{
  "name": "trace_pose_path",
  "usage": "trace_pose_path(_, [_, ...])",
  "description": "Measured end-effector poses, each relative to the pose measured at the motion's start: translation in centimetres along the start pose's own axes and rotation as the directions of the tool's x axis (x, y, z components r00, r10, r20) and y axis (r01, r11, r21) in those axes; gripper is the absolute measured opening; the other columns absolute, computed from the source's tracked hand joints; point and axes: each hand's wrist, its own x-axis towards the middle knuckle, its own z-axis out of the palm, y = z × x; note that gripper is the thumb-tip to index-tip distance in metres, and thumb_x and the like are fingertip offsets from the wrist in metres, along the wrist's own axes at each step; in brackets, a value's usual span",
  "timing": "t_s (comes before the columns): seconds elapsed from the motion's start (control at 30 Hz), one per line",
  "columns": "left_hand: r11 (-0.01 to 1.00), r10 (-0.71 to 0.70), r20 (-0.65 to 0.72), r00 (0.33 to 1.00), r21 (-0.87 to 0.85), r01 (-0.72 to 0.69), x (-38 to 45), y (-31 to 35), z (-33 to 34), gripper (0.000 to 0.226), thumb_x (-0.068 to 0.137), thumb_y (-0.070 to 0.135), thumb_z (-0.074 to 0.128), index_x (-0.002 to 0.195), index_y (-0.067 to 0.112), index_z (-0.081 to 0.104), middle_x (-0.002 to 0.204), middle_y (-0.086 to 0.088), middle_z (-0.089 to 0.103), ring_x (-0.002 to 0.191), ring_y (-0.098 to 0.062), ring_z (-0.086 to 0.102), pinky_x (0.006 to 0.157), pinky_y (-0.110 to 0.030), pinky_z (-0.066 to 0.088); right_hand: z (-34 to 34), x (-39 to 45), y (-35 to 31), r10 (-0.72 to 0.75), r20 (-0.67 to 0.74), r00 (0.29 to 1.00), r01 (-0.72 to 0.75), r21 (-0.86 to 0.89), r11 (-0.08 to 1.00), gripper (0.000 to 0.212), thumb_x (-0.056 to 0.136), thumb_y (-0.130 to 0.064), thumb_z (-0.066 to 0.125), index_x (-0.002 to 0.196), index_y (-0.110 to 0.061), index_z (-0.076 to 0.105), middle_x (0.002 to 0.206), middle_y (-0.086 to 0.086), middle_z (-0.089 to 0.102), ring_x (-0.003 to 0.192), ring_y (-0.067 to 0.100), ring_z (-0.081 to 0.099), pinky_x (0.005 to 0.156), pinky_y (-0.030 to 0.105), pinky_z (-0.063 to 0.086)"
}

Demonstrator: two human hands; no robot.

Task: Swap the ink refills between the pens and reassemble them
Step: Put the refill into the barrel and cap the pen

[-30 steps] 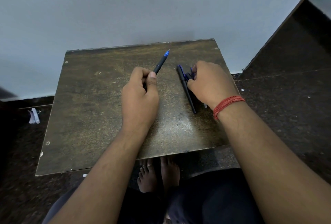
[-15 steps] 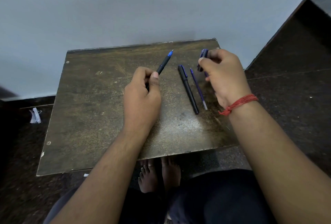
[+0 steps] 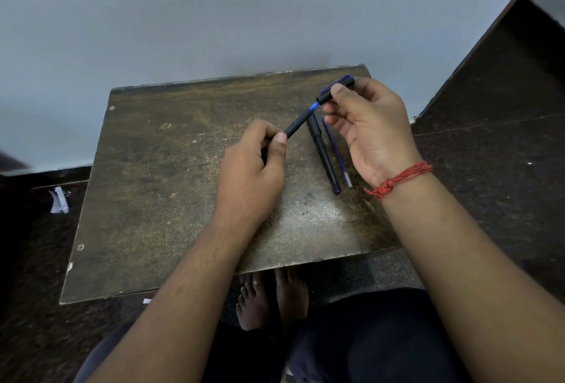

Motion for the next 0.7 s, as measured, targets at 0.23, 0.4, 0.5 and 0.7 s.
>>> trace_pose_path(0.23, [1.000,0.007,-0.012,1.000,0.001,-0.007,0.1,-0.1,0.1,0.013,0.100,0.023,0.054,0.090,0.017,0.058,0.062,0.005,0.053,0.054,-0.008,0.045,0.051,-0.032,0.036,0.6,-0.6,0.8,-0.051,0.149,0.988,0.080,-0.195,0.977,0.020,0.089,0.003,0.066,0.103,-0.009,0.059,0.076,0.005,0.067,0.067,0.020,0.067,0.060,0.029,0.052])
trace_pose_path(0.4, [1.000,0.013,-0.049,0.999,0.025,-0.011,0.1,-0.6,0.0,0.012,0.098,0.022,0.052,0.088,0.019,0.055,0.061,0.007,0.050,0.054,-0.009,0.044,0.050,-0.029,0.033,2.0,-1.2,1.8,-0.052,0.132,0.990,0.081,-0.224,0.971,0.019,0.089,0.004,0.065,0.096,-0.012,0.059,0.080,0.011,0.066,0.065,0.019,0.066,0.059,0.027,0.052])
trace_pose_path(0.5, [0.997,0.023,-0.068,0.997,0.070,-0.018,0.0,-0.7,-0.1,0.012,0.099,0.019,0.052,0.087,0.019,0.053,0.059,0.009,0.048,0.051,-0.009,0.044,0.047,-0.025,0.030,2.6,-1.5,2.0,-0.055,0.113,0.992,0.082,-0.246,0.966,0.018,0.090,0.004,0.064,0.098,-0.010,0.059,0.083,0.018,0.063,0.068,0.019,0.065,0.060,0.027,0.053])
trace_pose_path(0.7, [0.994,-0.003,-0.128,0.992,0.110,0.017,-0.1,-0.1,0.1,0.008,0.101,0.020,0.051,0.093,0.017,0.054,0.067,0.011,0.055,0.056,-0.007,0.049,0.052,-0.032,0.037,3.9,-2.1,2.9,-0.074,0.118,0.990,0.113,-0.364,0.925,0.036,0.090,-0.012,0.066,0.124,-0.017,0.055,0.084,0.009,0.064,0.080,0.022,0.068,0.077,0.039,0.059])
